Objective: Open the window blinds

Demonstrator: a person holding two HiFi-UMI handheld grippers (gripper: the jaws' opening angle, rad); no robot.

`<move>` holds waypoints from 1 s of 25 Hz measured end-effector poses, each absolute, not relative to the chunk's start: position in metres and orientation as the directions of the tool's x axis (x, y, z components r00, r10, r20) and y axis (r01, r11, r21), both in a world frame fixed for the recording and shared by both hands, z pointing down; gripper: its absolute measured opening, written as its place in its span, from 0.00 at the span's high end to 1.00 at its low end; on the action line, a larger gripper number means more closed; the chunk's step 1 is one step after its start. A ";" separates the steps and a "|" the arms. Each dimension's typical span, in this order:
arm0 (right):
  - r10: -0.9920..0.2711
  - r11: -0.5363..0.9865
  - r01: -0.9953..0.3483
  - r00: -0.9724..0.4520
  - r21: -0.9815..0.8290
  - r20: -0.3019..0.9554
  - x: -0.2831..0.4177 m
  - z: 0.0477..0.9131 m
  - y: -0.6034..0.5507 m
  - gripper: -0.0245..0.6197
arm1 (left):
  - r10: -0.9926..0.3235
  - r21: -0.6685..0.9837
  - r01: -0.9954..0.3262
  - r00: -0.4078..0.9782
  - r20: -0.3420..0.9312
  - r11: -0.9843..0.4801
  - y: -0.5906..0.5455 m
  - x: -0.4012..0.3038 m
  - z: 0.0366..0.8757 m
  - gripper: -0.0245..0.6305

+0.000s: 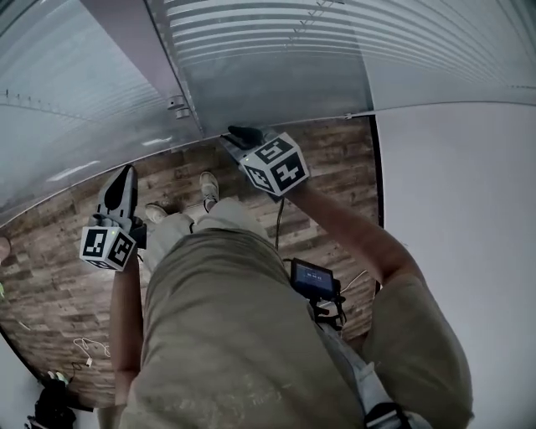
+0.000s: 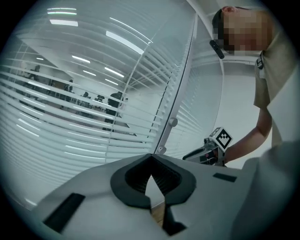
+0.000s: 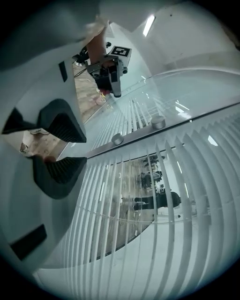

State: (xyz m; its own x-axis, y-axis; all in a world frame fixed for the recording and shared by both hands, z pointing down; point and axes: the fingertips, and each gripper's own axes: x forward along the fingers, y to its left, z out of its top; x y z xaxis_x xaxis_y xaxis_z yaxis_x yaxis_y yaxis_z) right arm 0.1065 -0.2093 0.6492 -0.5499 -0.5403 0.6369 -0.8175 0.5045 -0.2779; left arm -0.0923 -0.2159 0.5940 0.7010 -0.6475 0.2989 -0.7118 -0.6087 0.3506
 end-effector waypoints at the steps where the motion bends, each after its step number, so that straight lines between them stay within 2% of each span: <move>1: -0.549 0.508 -0.816 -0.554 -0.277 0.626 0.102 0.645 -0.212 0.83 | -0.653 0.359 -0.715 0.697 0.297 -0.600 -0.216 -0.095 0.594 0.94; 9: -0.624 0.470 -0.824 -0.563 -0.315 0.542 0.072 0.626 -0.220 0.83 | -0.667 0.422 -0.715 0.688 0.285 -0.557 -0.211 -0.112 0.600 0.94; 20: -0.638 0.462 -0.820 -0.573 -0.339 0.514 0.052 0.635 -0.234 0.83 | -0.687 0.460 -0.728 0.665 0.293 -0.509 -0.212 -0.131 0.619 0.94; 25: -0.675 0.413 -0.836 -0.547 -0.361 0.494 0.044 0.647 -0.255 0.71 | -0.691 0.460 -0.735 0.657 0.301 -0.498 -0.214 -0.133 0.635 0.94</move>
